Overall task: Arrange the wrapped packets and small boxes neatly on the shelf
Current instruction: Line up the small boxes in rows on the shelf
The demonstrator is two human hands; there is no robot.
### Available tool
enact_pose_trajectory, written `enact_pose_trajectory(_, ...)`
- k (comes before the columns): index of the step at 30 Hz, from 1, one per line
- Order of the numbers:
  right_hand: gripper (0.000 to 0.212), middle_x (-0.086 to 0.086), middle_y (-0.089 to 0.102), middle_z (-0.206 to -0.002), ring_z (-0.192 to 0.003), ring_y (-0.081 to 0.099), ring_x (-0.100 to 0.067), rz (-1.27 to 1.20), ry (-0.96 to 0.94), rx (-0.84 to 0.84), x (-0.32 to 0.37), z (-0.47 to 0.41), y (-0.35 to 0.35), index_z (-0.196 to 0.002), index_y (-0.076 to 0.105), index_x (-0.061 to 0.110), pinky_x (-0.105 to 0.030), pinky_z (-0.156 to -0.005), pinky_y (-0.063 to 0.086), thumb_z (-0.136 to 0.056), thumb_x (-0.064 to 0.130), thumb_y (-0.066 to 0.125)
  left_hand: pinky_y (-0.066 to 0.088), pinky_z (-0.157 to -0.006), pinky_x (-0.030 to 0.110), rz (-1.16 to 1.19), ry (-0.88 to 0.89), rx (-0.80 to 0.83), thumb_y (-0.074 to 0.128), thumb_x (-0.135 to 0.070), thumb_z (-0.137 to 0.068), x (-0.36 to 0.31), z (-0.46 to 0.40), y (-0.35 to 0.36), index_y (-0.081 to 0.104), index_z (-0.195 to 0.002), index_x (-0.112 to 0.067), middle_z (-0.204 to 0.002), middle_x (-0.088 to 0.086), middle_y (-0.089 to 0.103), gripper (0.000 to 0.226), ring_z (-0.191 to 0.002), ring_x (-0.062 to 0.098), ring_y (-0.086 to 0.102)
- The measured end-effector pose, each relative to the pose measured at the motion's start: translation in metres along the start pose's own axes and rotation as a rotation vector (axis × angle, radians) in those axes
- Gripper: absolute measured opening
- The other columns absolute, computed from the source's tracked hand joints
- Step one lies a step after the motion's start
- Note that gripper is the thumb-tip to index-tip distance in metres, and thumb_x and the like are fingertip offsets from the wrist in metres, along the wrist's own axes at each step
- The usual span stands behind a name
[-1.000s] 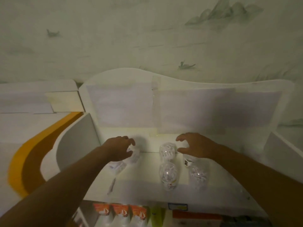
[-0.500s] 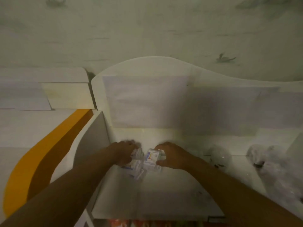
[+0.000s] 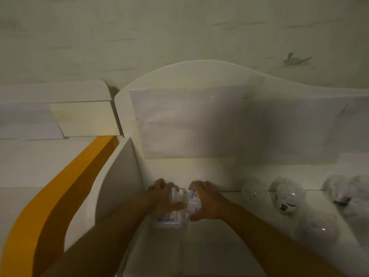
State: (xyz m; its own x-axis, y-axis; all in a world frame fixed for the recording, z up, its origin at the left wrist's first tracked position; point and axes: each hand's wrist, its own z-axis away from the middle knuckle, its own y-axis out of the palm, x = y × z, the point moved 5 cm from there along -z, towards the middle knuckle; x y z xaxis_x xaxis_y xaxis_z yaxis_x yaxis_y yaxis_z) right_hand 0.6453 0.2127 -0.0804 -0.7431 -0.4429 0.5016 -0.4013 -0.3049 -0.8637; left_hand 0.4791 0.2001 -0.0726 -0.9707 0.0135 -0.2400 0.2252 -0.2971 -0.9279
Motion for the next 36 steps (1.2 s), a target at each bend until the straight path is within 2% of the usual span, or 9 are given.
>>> enact_pose_trajectory(4,0.083,-0.004,0.029,-0.136,-0.120,0.041,-0.022,0.048,-0.010,0.026,0.001,0.004,-0.004,-0.134,0.031,0.021,-0.034,-0.092,0.048,-0.069,0.029,0.082,0.043,-0.102,0.048,0.111,-0.049,-0.027,0.047,-0.093,-0.051,0.009,-0.008,0.006,0.034,-0.135,-0.040,-0.137,0.002,0.041,0.100,-0.122,0.025,0.043)
enact_pose_trajectory(7,0.081,-0.006,0.029,-0.136,-0.117,0.045,-0.024,0.080,0.004,0.062,-0.001,0.006,-0.001,-0.131,0.030,0.024,-0.039,-0.090,0.051,-0.068,0.032,0.080,0.039,-0.107,0.049,0.121,-0.009,0.078,0.058,-0.082,-0.062,0.002,-0.008,0.005,0.037,-0.134,-0.037,-0.136,0.001,0.043,0.087,-0.129,0.025,0.035)
enact_pose_trajectory(12,0.093,-0.004,0.036,-0.133,-0.111,0.052,-0.025,0.203,0.066,0.093,-0.019,0.017,0.001,-0.132,0.028,0.031,-0.042,-0.086,0.052,-0.060,0.046,0.084,0.033,-0.110,0.049,0.194,0.056,0.085,0.062,-0.073,-0.067,-0.012,-0.008,0.014,0.039,-0.127,-0.042,-0.131,-0.001,0.038,0.072,-0.134,0.024,0.020)
enact_pose_trajectory(15,0.099,-0.006,0.037,-0.137,-0.116,0.051,-0.028,0.252,0.109,0.126,-0.032,0.032,-0.010,-0.136,0.027,0.028,-0.043,-0.093,0.050,-0.059,0.047,0.086,0.037,-0.107,0.047,0.168,0.137,0.067,0.057,-0.072,-0.071,-0.037,-0.007,0.023,0.038,-0.122,-0.045,-0.120,-0.005,0.038,0.061,-0.128,0.022,0.025)
enact_pose_trajectory(17,0.103,-0.008,0.035,-0.143,-0.124,0.047,-0.028,0.269,0.139,0.177,-0.038,0.043,-0.017,-0.141,0.025,0.027,-0.042,-0.099,0.047,-0.060,0.047,0.086,0.042,-0.104,0.044,0.182,0.147,0.057,0.059,-0.072,-0.072,-0.052,-0.006,0.026,0.038,-0.119,-0.047,-0.123,-0.003,0.034,0.058,-0.127,0.020,0.030)
enact_pose_trajectory(22,0.110,-0.008,0.033,-0.146,-0.129,0.042,-0.030,0.343,0.182,0.291,-0.044,0.063,-0.026,-0.148,0.019,0.028,-0.041,-0.104,0.042,-0.062,0.052,0.083,0.050,-0.096,0.036,0.128,0.117,0.102,0.058,-0.077,-0.071,-0.075,-0.002,0.037,0.030,-0.140,-0.031,-0.143,0.003,0.020,0.088,-0.122,0.025,0.046)
enact_pose_trajectory(26,0.112,-0.008,0.036,-0.144,-0.127,0.041,-0.029,0.397,0.172,0.345,-0.044,0.069,-0.027,-0.149,0.017,0.028,-0.042,-0.104,0.041,-0.062,0.056,0.082,0.053,-0.094,0.036,0.113,0.108,0.121,0.054,-0.076,-0.075,-0.076,0.002,0.040,0.028,-0.144,-0.029,-0.147,0.003,0.016,0.088,-0.119,0.023,0.051)
enact_pose_trajectory(32,0.092,-0.004,0.047,-0.136,-0.123,0.045,-0.023,0.356,0.073,0.320,-0.026,0.063,-0.035,-0.140,0.036,0.022,-0.037,-0.102,0.041,-0.065,0.054,0.080,0.048,-0.100,0.038,0.041,0.165,0.136,0.041,-0.066,-0.090,-0.074,0.008,0.033,0.026,-0.146,-0.029,-0.151,0.006,0.015,0.069,-0.125,0.028,0.049)
enact_pose_trajectory(36,0.081,0.003,0.053,-0.131,-0.118,0.051,-0.017,0.267,0.006,0.302,-0.015,0.058,-0.042,-0.136,0.044,0.023,-0.028,-0.097,0.042,-0.068,0.047,0.082,0.039,-0.108,0.040,0.007,0.215,0.079,0.040,-0.049,-0.098,-0.066,0.010,0.018,0.023,-0.149,-0.027,-0.155,0.004,0.018,0.058,-0.132,0.027,0.041)
